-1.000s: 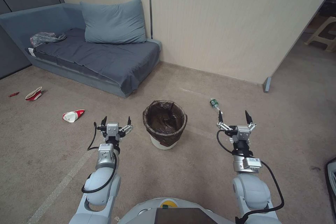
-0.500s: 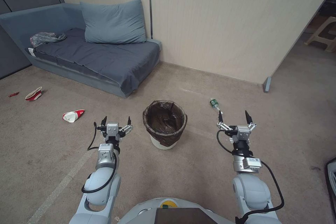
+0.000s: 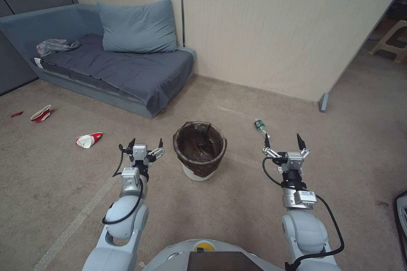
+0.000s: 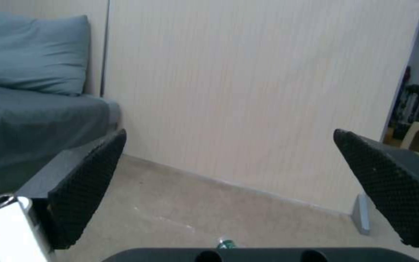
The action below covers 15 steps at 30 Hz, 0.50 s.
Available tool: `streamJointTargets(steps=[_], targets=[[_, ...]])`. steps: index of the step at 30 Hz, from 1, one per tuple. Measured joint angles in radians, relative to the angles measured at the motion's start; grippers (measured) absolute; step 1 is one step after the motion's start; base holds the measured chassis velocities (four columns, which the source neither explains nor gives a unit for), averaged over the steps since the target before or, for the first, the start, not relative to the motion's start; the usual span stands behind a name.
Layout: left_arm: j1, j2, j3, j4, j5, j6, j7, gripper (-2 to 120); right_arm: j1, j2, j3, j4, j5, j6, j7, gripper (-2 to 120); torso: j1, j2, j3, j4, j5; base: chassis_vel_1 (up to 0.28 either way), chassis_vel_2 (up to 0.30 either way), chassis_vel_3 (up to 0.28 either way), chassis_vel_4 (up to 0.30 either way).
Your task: Pick up the trash bin, then pick up the garbage from the floor and place it into the trash bin.
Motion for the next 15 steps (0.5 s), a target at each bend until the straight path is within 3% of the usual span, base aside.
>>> streamJointTargets(steps=[3, 15], targets=[[-0.093, 0.043, 0.037, 0.049, -0.154, 0.05, 0.005, 100, 0.015, -0.005, 0.003, -0.018, -0.03, 0.022, 0.02, 100, 0.0, 0.0, 0.0, -0.0006, 0.0, 0.0, 0.0, 0.0, 0.0], [-0.209, 0.097, 0.09, 0.085, -0.349, 0.133, 0.006, 100, 0.062, -0.018, 0.004, -0.046, -0.039, 0.053, 0.052, 100, 0.0, 0.0, 0.0, 0.0003, 0.0, 0.0, 0.0, 0.0, 0.0]])
